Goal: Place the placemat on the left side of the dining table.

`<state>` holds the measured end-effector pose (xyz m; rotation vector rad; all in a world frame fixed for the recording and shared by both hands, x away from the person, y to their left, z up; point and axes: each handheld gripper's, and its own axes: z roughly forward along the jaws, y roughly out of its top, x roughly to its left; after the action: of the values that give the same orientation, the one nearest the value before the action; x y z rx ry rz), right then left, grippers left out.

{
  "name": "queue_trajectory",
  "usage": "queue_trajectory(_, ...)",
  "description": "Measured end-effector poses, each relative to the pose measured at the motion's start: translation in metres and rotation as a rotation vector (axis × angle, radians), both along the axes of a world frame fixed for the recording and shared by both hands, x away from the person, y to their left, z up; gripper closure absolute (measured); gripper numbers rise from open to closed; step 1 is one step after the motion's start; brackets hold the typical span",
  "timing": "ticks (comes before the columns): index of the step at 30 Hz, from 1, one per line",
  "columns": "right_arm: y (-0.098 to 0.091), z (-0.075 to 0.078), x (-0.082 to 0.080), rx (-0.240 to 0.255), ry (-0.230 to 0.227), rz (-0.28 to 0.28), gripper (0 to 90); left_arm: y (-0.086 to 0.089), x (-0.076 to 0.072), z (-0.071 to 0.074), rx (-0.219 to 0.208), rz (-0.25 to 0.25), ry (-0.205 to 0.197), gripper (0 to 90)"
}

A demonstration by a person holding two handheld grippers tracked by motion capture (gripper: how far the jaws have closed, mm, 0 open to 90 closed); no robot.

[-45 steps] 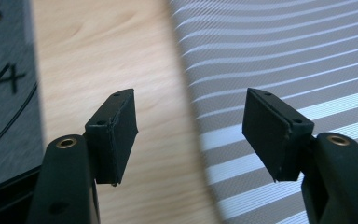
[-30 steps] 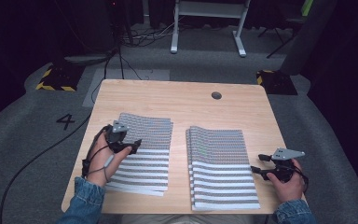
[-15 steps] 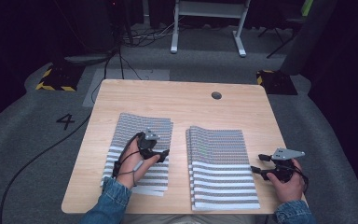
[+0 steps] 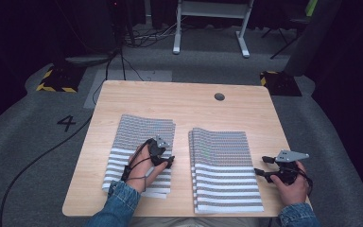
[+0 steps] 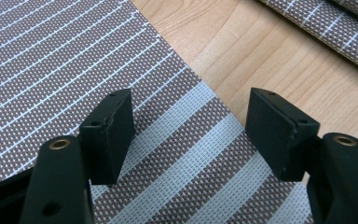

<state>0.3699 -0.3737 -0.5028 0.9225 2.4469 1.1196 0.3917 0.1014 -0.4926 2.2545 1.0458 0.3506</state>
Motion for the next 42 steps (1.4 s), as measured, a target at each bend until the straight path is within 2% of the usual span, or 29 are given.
queue_trajectory(1, 0.000, 0.000, 0.000, 0.000, 0.000, 0.000, 31.9, 0.002, 0.001, 0.000, -0.001, -0.005, -0.018, 34.2)
queue_trajectory(3, 0.000, 0.000, 0.000, 0.000, -0.001, 0.000, 31.9, 0.006, 0.002, 0.000, -0.020, -0.010, -0.004, 37.1)
queue_trajectory(4, 0.000, 0.000, 0.000, 0.004, -0.001, 0.000, 31.9, 0.008, 0.003, 0.000, -0.015, -0.018, -0.016, 39.9)
queue_trajectory(8, 0.000, 0.000, 0.000, 0.004, -0.001, 0.000, 31.9, 0.019, 0.007, -0.001, -0.080, -0.034, -0.003, 47.2)
queue_trajectory(10, 0.000, 0.000, 0.000, 0.000, 0.001, 0.000, 31.9, 0.021, 0.008, -0.001, -0.092, -0.029, 0.002, 51.4)
queue_trajectory(13, 0.000, 0.000, 0.000, 0.000, 0.000, 0.000, 31.8, 0.023, 0.009, 0.000, -0.058, -0.024, -0.027, 62.0)
queue_trajectory(15, 0.000, 0.000, 0.000, 0.001, 0.001, -0.001, 31.8, 0.023, 0.008, 0.000, -0.057, -0.016, -0.029, 72.7)
queue_trajectory(17, 0.000, 0.000, 0.000, 0.001, 0.000, 0.000, 31.8, 0.022, 0.005, 0.001, -0.032, -0.038, -0.059, 80.5)
queue_trajectory(19, 0.000, 0.000, 0.000, 0.004, -0.001, 0.000, 31.9, 0.021, 0.002, 0.003, -0.032, -0.070, -0.053, 83.0)
queue_trajectory(22, 0.000, 0.000, 0.000, 0.001, 0.000, 0.000, 31.9, 0.021, -0.007, 0.007, -0.070, -0.112, -0.028, 84.7)
queue_trajectory(24, 0.000, 0.000, 0.000, 0.000, 0.000, 0.000, 31.8, 0.022, -0.012, 0.010, -0.070, -0.141, -0.037, 85.2)
queue_trajectory(25, 0.000, 0.000, 0.000, 0.001, 0.001, 0.000, 31.8, 0.022, -0.015, 0.012, -0.085, -0.149, -0.019, 85.3)
queue_trajectory(26, 0.000, 0.000, 0.000, 0.001, 0.000, 0.000, 31.8, 0.023, -0.016, 0.014, -0.087, -0.158, -0.027, 85.3)
queue_trajectory(28, 0.000, 0.000, 0.000, 0.001, 0.000, 0.000, 31.9, 0.024, -0.020, 0.018, -0.120, -0.175, -0.011, 85.3)
queue_trajectory(31, 0.000, 0.000, 0.000, 0.001, 0.001, 0.000, 31.8, 0.026, -0.025, 0.026, -0.130, -0.184, -0.029, 85.4)
queue_trajectory(33, 0.000, 0.000, 0.000, 0.000, 0.001, 0.000, 31.8, 0.028, -0.030, 0.038, -0.142, -0.185, -0.050, 85.4)
queue_trajectory(39, 0.000, 0.000, 0.000, 0.001, 0.000, -0.001, 31.8, 0.039, -0.036, 0.058, -0.192, -0.175, -0.095, 85.5)
queue_trajectory(42, 0.000, 0.000, 0.000, 0.001, 0.000, -0.001, 31.8, 0.047, -0.036, 0.068, -0.195, -0.171, -0.132, 85.5)
